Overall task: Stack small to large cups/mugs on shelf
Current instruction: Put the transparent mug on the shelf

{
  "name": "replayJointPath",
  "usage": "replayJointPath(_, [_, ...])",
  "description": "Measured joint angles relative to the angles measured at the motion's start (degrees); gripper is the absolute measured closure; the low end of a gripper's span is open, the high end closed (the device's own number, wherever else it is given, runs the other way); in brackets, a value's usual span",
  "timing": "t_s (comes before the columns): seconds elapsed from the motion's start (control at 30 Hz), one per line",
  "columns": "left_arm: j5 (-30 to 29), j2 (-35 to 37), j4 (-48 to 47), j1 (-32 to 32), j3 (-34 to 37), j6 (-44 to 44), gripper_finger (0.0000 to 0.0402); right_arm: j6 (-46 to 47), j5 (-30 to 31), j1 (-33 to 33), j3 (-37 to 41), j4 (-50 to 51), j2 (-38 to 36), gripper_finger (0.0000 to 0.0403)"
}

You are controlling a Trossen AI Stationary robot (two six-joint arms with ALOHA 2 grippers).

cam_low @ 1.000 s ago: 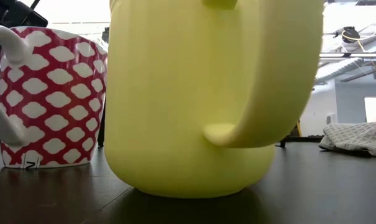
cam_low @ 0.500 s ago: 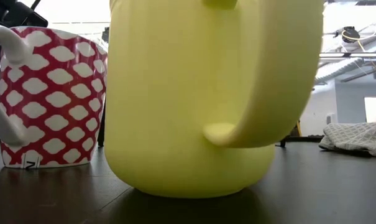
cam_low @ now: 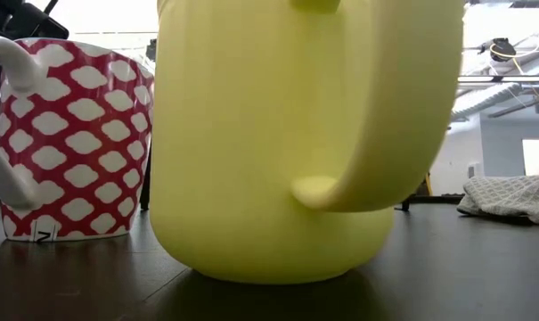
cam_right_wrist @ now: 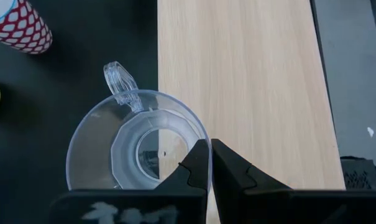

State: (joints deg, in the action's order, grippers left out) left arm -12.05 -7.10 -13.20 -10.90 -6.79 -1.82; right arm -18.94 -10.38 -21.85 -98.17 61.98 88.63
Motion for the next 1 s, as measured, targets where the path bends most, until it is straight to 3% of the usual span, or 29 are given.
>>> replayJointPath(1.0, [0.0, 0.0, -0.8, 0.0, 0.0, 0.1, 0.0398, -4.3, 1.1, -2.4, 0.6, -0.6, 3.2, 0.0403])
